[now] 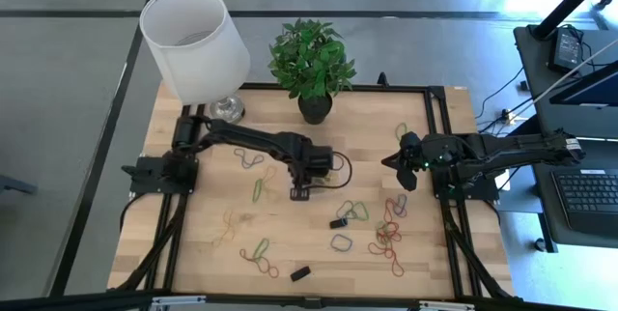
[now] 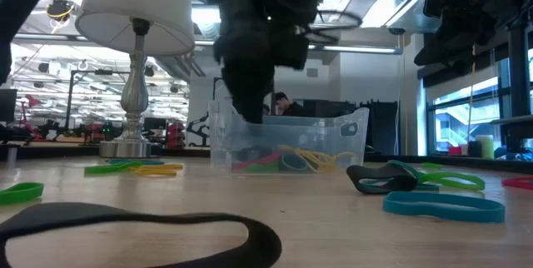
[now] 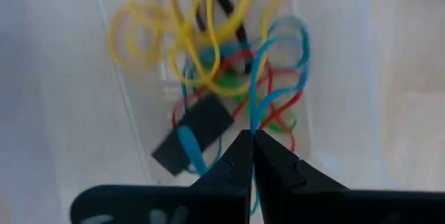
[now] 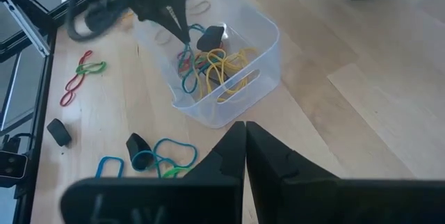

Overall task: Pick and place rubber bands into bin
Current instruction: Put the blue rubber band into the transparent container, then put the green rubber band into the transparent container

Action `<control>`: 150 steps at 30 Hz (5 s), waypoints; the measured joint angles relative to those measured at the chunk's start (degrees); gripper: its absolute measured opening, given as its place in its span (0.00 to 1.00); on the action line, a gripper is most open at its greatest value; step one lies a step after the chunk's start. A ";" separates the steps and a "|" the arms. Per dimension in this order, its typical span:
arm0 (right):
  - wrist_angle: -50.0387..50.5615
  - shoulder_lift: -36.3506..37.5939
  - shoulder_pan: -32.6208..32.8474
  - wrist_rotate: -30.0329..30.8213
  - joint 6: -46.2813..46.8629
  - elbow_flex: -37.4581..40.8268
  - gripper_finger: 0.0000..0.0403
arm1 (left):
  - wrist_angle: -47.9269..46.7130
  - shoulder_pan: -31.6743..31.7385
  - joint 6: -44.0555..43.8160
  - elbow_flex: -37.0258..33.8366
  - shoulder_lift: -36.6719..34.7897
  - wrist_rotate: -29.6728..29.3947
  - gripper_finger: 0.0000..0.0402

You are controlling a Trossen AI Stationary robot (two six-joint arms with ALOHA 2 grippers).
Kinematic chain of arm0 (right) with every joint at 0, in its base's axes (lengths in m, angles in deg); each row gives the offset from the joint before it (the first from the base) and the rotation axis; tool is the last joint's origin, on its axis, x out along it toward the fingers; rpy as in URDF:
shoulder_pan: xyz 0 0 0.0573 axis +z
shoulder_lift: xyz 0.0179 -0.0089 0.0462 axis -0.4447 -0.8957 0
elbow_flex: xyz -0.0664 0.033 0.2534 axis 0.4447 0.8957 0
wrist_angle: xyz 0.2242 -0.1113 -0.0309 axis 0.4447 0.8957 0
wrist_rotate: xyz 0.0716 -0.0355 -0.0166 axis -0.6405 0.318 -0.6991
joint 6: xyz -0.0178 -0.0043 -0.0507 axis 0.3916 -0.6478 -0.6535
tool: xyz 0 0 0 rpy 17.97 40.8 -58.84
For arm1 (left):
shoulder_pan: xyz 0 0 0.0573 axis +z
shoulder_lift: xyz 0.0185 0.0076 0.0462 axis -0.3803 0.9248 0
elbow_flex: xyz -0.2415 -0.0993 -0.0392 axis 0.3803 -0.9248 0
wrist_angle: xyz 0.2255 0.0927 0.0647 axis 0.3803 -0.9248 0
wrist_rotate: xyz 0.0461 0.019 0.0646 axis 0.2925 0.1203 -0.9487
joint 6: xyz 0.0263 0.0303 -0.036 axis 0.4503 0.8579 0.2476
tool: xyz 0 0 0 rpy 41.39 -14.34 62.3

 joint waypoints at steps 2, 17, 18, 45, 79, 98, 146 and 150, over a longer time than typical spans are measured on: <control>0.02 -0.01 0.00 0.00 -0.02 0.00 0.04 | -1.41 -0.37 0.15 0.00 0.99 -0.01 0.01; -0.09 0.00 0.00 0.00 0.04 0.00 0.04 | -7.56 -0.48 6.94 0.00 1.63 -2.42 0.01; -0.09 0.00 -0.01 0.00 0.06 0.00 0.04 | -7.53 -0.36 7.44 0.00 1.63 -2.76 0.01; -0.06 0.00 -0.02 0.02 -0.70 0.00 0.04 | -5.92 -0.45 3.94 0.08 0.22 -4.28 0.21; -14.35 -13.78 -2.03 8.53 -3.27 -3.50 0.01 | 8.48 6.84 -1.86 -36.35 -44.59 -4.15 0.01; 17.38 -47.36 -26.51 14.58 12.07 -29.62 0.06 | 16.65 17.06 4.11 -55.13 -61.92 -1.36 0.01; 15.65 -40.51 -32.02 7.91 12.47 -11.63 0.01 | 21.52 17.72 -0.55 -55.12 -61.56 -1.27 0.01; 15.87 -33.72 -27.80 8.39 14.98 -11.65 0.00 | 22.90 17.73 -0.59 -55.10 -61.56 -1.27 0.01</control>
